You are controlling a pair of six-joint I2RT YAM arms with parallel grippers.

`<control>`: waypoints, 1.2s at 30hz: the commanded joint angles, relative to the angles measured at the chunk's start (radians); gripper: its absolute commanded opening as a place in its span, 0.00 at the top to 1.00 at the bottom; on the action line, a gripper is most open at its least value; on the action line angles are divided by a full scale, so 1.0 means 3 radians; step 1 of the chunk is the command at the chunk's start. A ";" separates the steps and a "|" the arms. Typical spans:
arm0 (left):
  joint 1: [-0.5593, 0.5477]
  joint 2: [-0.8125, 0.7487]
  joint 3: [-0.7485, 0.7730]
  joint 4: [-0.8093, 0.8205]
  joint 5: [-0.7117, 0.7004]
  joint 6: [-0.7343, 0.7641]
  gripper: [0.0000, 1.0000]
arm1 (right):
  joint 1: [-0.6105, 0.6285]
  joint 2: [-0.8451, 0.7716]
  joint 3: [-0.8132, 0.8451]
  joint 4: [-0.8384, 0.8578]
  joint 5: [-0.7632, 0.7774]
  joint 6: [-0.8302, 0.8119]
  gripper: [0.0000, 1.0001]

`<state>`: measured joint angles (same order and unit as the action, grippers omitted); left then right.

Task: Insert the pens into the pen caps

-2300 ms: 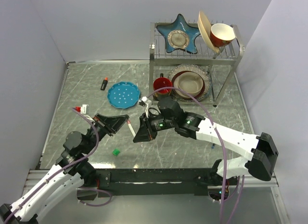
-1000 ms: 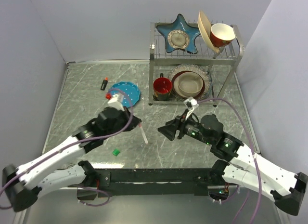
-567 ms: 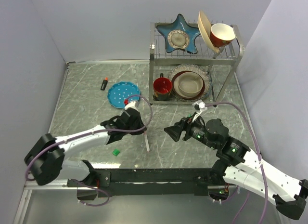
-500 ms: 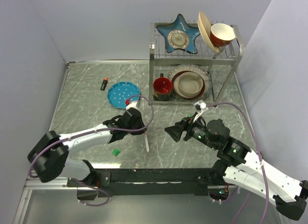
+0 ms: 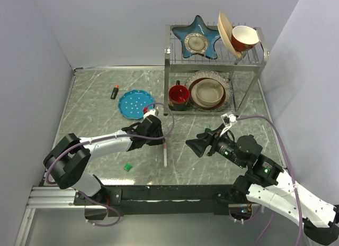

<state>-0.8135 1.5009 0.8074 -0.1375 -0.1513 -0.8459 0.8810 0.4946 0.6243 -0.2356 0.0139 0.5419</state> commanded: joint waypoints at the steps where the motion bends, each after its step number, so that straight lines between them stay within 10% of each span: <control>1: 0.0083 -0.0063 0.0284 -0.0200 -0.0186 0.0099 0.52 | -0.0002 -0.0140 -0.0010 0.0018 0.0051 -0.0042 0.16; 6: 0.0323 -0.0462 0.0555 -0.0574 -0.0431 0.0431 0.35 | -0.0002 -0.0253 -0.0097 0.0085 -0.0031 -0.0083 0.16; 13: 0.1702 -0.0897 0.0790 -0.0569 -0.0166 0.0886 0.05 | -0.0002 -0.0386 -0.0179 0.0034 0.0045 -0.0109 0.16; 21: 0.2603 -0.0014 0.1624 -0.0575 0.0289 0.1306 0.09 | -0.0002 -0.0212 -0.0439 0.0217 0.0117 0.0045 0.18; 36: 0.2701 0.1710 0.2728 -0.0421 0.0187 0.2160 0.25 | -0.0002 0.0064 -0.0501 0.0407 -0.0036 -0.0006 0.26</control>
<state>0.0002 1.9701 1.5391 -0.3019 -0.0948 -0.2901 0.8810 0.4980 0.4706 -0.1623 0.0067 0.5564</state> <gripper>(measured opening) 0.768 0.739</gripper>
